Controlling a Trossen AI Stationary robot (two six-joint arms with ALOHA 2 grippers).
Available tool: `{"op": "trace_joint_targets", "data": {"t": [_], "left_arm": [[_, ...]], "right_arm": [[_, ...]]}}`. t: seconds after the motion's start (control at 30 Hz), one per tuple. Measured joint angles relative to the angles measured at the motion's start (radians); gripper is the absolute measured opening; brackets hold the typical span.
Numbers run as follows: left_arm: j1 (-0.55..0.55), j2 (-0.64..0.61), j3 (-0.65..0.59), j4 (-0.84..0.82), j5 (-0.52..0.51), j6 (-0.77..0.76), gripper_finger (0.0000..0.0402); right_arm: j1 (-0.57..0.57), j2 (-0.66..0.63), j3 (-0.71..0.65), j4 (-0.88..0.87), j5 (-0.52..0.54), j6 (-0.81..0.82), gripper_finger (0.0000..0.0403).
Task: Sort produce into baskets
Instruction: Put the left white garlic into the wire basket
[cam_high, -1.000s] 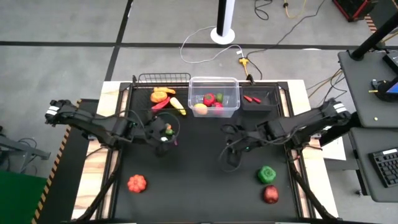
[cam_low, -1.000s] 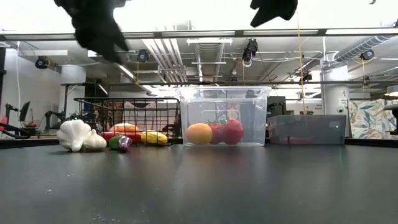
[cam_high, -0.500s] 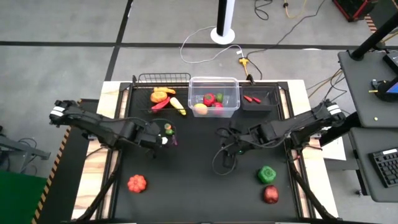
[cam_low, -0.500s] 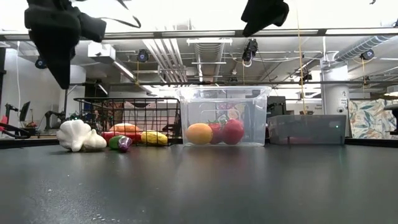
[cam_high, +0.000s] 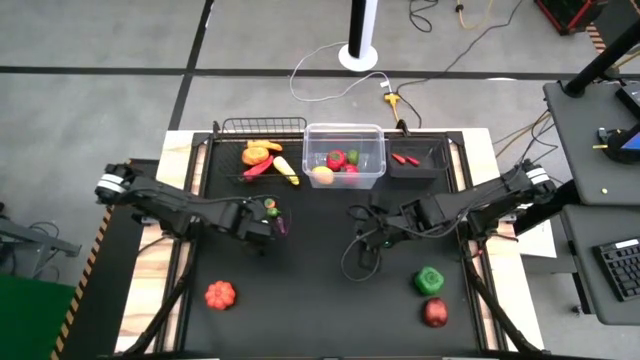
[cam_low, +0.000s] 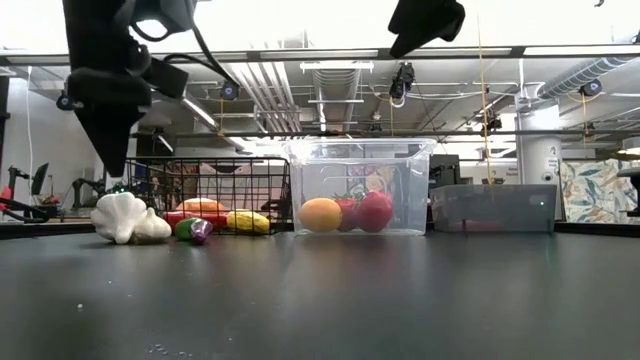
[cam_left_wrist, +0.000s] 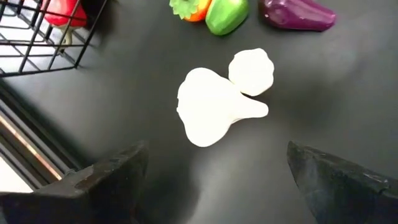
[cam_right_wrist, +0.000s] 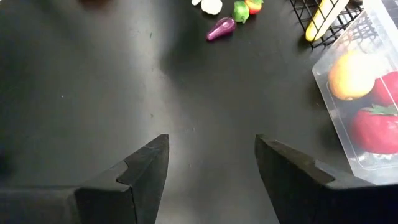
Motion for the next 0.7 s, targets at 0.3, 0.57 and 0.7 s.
{"op": "trace_joint_targets", "data": {"t": [0.3, 0.57, 0.7], "left_arm": [[0.019, 0.053, -0.002, 0.006, -0.008, -0.011, 0.0361], [0.037, 0.071, -0.003, 0.048, -0.027, 0.025, 0.0361], [0.041, 0.071, -0.012, 0.055, -0.021, 0.041, 0.0361]], "right_arm": [[0.0, 0.0, 0.0, 0.0, 0.0, -0.003, 0.0228], [0.0, 0.001, 0.0, 0.0, 0.0, -0.004, 0.0228], [0.0, 0.001, 0.0, 0.0, 0.0, -0.003, 0.0228]]}}
